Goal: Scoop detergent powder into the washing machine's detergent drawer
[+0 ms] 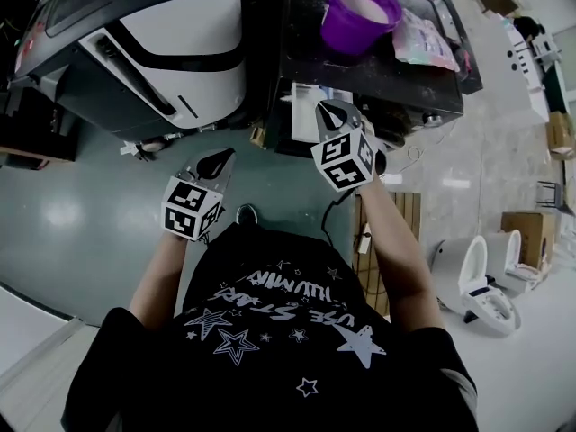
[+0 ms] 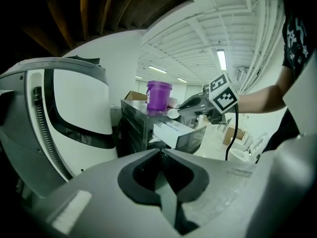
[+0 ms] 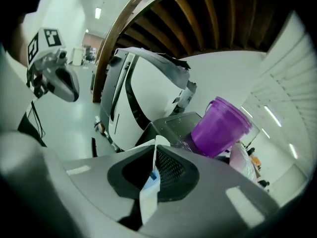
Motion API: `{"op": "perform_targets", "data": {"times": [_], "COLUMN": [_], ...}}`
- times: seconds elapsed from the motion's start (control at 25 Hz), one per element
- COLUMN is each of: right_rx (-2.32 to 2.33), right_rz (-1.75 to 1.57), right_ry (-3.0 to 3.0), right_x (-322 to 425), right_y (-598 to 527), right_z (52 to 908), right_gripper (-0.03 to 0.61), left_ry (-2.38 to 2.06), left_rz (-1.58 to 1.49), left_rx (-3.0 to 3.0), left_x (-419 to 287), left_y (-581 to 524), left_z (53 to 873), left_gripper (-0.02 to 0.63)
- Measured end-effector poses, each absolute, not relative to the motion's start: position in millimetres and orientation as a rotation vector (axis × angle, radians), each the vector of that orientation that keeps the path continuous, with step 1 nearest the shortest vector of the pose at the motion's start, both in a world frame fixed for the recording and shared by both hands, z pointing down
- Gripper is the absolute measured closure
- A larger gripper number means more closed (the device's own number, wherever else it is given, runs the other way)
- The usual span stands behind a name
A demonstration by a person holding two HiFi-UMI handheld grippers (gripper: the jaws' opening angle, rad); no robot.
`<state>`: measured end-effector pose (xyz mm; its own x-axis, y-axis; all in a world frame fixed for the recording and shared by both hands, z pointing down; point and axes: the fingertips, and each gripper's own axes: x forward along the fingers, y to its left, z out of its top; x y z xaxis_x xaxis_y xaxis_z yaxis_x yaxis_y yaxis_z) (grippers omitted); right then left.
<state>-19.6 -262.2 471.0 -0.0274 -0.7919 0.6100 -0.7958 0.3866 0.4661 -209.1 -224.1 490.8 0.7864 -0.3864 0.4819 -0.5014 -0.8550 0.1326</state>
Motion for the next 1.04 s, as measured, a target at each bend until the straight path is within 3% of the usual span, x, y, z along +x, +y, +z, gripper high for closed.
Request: {"op": "perform_targets", "data": {"times": [1.04], "right_rx": [1.433], "right_rz": [0.373], "right_ry": [-2.305], "right_x": [8.7], "right_y": [-99.8], "right_z": [430.0], "right_gripper": [0.543], "left_ry": [-1.079], "left_rz": [0.586], "left_rx": [2.582], "left_x": [-162.8], "left_y": [-33.6], "left_z": [461.7], "left_gripper": [0.612]}}
